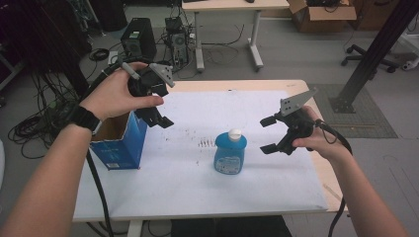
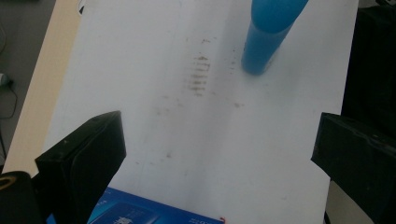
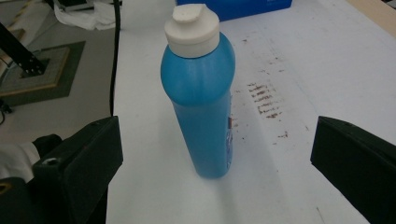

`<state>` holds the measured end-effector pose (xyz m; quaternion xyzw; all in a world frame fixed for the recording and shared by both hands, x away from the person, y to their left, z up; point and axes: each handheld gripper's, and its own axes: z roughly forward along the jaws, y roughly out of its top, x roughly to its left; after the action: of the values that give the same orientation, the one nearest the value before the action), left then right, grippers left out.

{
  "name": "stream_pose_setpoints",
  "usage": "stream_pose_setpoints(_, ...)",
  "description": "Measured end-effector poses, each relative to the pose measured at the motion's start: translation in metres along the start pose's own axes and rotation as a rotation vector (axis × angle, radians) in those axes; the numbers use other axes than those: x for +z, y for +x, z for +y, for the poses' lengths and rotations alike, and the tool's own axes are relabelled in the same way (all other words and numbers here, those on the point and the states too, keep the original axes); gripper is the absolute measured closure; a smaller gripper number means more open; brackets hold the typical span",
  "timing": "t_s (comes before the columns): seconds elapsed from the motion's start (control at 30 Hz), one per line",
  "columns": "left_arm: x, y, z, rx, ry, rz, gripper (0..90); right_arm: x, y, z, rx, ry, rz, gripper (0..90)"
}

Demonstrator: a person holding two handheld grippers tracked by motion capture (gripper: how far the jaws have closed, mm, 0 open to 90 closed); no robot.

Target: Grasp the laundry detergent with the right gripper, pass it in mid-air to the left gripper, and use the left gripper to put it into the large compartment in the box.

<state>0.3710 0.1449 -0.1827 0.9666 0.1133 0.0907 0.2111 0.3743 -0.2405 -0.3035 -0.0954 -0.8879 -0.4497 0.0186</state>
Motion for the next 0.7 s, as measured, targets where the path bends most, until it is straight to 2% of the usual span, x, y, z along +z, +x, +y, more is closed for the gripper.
stream_pose_setpoints(0.07, 0.0, 0.0, 0.0, 0.002, -0.002, -0.001, 3.2, 0.002, 0.0, -0.002, 0.004, -0.012, 0.005, 2.1)
stream_pose_setpoints(0.13, 0.0, -0.001, 0.0, 0.0, -0.005, -0.003, 3.2, 0.006, -0.001, -0.005, 0.016, -0.045, 0.032, 2.2)
stream_pose_setpoints(0.17, 0.001, -0.001, 0.0, -0.001, -0.005, -0.004, 3.2, 0.011, -0.002, -0.008, 0.024, -0.08, 0.045, 2.1)
stream_pose_setpoints(0.2, 0.002, -0.001, 0.0, -0.003, -0.002, -0.006, 3.2, 0.011, -0.002, -0.008, 0.024, -0.08, 0.045, 2.1)
stream_pose_setpoints(0.27, 0.005, -0.001, 0.0, -0.002, 0.005, -0.01, 3.2, 0.021, -0.003, -0.012, 0.04, -0.115, 0.061, 2.2)
stream_pose_setpoints(0.7, 0.01, 0.0, -0.004, -0.016, 0.002, -0.017, 3.3, 0.06, 0.001, -0.019, 0.057, -0.15, 0.064, 3.1)
